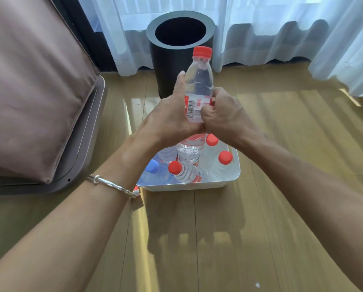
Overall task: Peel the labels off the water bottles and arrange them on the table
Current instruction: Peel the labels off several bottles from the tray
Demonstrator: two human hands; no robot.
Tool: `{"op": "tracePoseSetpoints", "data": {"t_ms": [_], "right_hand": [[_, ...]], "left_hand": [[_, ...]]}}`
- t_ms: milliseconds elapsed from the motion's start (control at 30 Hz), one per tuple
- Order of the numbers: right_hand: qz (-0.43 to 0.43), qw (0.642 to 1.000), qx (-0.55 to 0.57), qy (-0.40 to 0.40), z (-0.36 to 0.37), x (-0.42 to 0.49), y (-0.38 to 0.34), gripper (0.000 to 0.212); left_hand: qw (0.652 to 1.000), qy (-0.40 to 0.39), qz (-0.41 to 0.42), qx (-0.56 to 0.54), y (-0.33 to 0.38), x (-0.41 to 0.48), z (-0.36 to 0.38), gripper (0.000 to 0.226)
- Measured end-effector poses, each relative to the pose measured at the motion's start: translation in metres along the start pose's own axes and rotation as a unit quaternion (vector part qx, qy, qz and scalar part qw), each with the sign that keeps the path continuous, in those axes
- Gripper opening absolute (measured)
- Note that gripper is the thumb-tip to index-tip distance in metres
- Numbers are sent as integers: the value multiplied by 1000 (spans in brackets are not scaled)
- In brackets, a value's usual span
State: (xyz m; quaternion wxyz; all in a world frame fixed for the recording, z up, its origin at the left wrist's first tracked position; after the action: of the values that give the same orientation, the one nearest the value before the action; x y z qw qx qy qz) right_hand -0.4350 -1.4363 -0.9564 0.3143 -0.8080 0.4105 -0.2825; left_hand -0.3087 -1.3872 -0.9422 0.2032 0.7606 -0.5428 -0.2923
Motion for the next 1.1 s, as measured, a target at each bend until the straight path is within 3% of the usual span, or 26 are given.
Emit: {"op": "tracePoseSetpoints", "data": {"t_ms": [267, 400, 700, 1000, 1100], "right_hand": [[-7, 995, 99, -13, -1, 2, 0, 28], [0, 997, 71, 7, -3, 3, 3, 22], [10, 994, 107, -31, -11, 5, 11, 17], [32, 987, 150, -38, 0, 4, 8, 49], [37, 983, 175, -37, 2, 2, 8, 40]], "left_hand": [[1000, 6, -7, -18, 3, -2, -6, 124], [1000, -6, -5, 0, 6, -5, -5, 124], [998, -3, 27, 49, 3, -4, -6, 122], [999, 20, 20, 28, 1, -2, 0, 122], [999, 23, 24, 31, 1, -3, 0, 121]]}}
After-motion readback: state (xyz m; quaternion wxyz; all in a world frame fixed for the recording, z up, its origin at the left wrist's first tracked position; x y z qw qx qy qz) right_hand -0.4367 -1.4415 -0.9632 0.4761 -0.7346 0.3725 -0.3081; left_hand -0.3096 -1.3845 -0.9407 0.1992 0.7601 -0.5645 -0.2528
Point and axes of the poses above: each hand's wrist, its own x-axis towards the middle knuckle, its own z-axis out of the palm, y = z × x, the point moved 2 cm from there along x, towards the middle knuckle, and after that the axes turned 13 degrees about -z, right-handed, at the moved point
